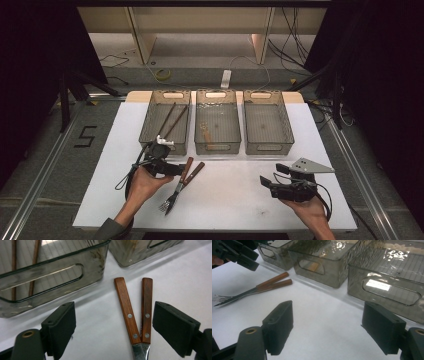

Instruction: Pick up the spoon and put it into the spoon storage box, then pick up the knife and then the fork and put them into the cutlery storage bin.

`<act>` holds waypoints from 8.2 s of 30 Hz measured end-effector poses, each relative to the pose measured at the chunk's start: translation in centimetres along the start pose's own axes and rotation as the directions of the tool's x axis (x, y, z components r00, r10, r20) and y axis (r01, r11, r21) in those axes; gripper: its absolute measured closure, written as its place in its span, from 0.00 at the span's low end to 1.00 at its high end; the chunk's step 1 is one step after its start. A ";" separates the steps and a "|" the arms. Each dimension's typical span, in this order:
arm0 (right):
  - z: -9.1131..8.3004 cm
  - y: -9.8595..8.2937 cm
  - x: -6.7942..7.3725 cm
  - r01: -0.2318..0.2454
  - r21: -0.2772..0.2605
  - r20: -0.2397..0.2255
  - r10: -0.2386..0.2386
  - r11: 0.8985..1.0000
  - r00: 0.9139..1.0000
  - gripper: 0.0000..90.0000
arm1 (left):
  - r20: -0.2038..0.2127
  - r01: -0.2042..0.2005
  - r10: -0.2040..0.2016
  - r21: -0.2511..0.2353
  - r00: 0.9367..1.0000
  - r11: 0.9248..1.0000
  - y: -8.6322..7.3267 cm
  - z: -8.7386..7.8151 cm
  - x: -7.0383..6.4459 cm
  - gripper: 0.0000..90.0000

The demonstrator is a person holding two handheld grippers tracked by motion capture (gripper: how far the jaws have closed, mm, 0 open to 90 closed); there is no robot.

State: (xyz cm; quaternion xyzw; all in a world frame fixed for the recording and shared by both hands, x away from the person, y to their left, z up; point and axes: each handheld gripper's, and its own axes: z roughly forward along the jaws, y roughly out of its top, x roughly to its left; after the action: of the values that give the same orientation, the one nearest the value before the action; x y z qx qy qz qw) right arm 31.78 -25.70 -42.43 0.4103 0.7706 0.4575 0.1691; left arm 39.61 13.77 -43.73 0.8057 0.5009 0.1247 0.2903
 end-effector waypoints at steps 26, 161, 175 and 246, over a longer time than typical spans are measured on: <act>-0.5 -0.6 0.5 -0.005 0.005 -0.005 0.005 1.000 1.000 0.28 | 0.004 -0.038 0.037 0.116 0.999 0.993 1.3 1.8 -0.6 0.26; 1.6 1.0 2.8 -0.027 0.003 -0.140 0.027 1.000 0.990 0.31 | 0.239 -0.245 0.217 0.093 0.947 0.965 1.3 -1.3 -5.5 0.85; 5.2 3.4 5.2 -0.130 0.041 -0.227 0.136 0.991 0.964 0.40 | 0.283 -0.254 0.246 -0.009 0.927 0.967 1.4 -2.6 -8.0 0.85; 1.0 9.6 -2.7 -0.362 -0.131 -0.282 0.315 0.923 0.906 0.91 | 0.259 -0.242 0.276 -0.156 0.926 0.958 -0.8 -3.6 -5.7 0.21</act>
State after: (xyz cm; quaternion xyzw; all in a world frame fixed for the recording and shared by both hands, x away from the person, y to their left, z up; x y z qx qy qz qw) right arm 38.66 -24.88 -35.13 0.4588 0.6578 0.5969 0.0225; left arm 34.59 10.23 -40.79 0.8552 0.3359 0.0777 0.3870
